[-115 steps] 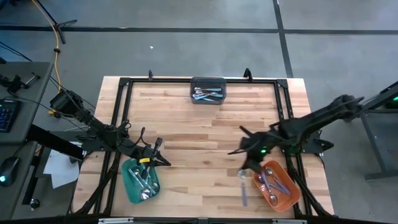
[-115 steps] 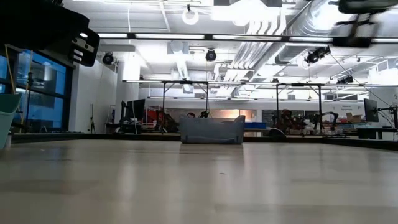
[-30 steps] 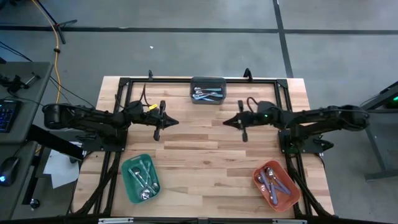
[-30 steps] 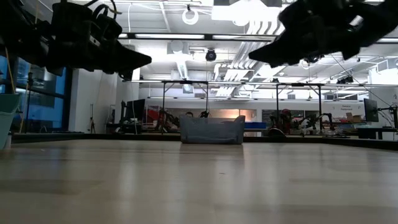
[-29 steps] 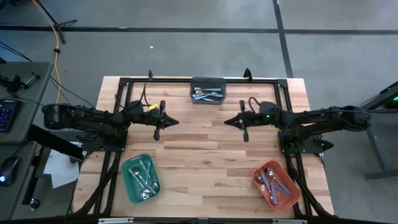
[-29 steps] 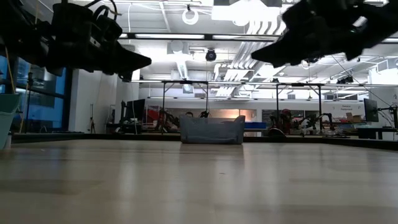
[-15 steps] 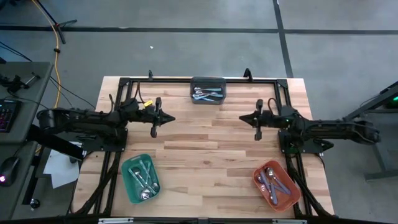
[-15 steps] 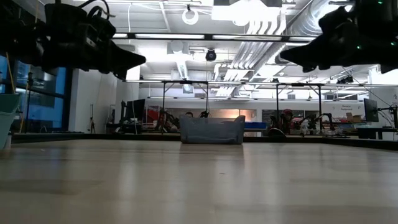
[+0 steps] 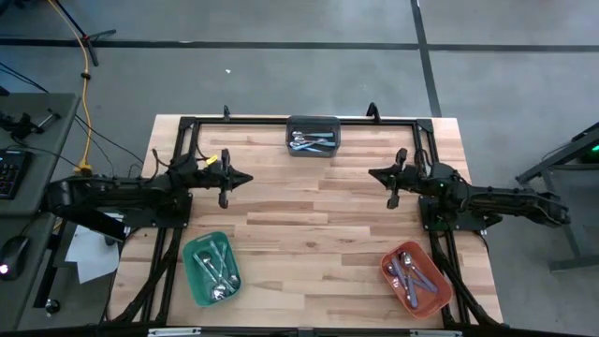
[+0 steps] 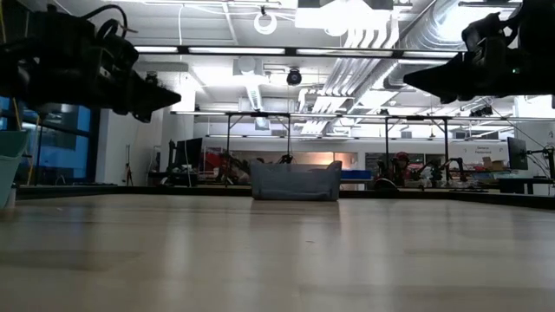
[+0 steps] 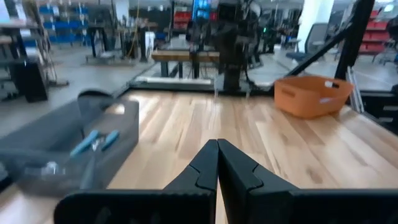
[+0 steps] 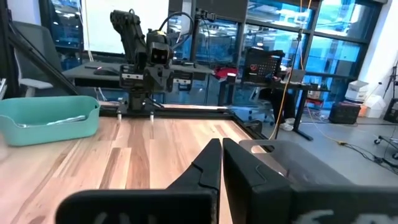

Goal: Sort silverware by color (type)
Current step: Return to Home Position

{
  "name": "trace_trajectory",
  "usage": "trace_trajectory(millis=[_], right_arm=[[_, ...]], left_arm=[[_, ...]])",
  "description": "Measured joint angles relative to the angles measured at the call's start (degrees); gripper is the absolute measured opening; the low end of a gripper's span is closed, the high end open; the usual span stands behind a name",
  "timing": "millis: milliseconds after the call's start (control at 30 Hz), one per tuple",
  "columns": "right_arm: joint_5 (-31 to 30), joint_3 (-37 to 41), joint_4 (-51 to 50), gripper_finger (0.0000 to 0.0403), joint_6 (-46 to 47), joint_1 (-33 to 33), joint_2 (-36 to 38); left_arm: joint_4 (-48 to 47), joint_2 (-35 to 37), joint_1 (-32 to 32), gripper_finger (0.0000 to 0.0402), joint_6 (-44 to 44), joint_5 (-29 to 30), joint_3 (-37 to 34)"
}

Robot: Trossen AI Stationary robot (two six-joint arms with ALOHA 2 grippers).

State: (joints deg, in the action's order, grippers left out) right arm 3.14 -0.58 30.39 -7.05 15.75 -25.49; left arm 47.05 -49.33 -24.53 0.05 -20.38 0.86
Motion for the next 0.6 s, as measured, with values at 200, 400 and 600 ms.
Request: trace_trajectory(millis=[200,400,600], right_arm=[[0.0,0.0,-3.0,0.0,0.8,0.0,2.9],[-2.7,0.0,-4.5,0.0,-0.1,0.0,3.4],[-3.6,0.0,-6.2,0.0,-0.7,0.0,6.8]], left_arm=[[-8.5,5.0,0.1,0.0,0.1,0.3,-0.1],[-12.1,10.5,0.1,0.0,1.5,1.7,-0.1],[-21.8,18.5,0.1,0.0,1.7,3.1,-0.1]])
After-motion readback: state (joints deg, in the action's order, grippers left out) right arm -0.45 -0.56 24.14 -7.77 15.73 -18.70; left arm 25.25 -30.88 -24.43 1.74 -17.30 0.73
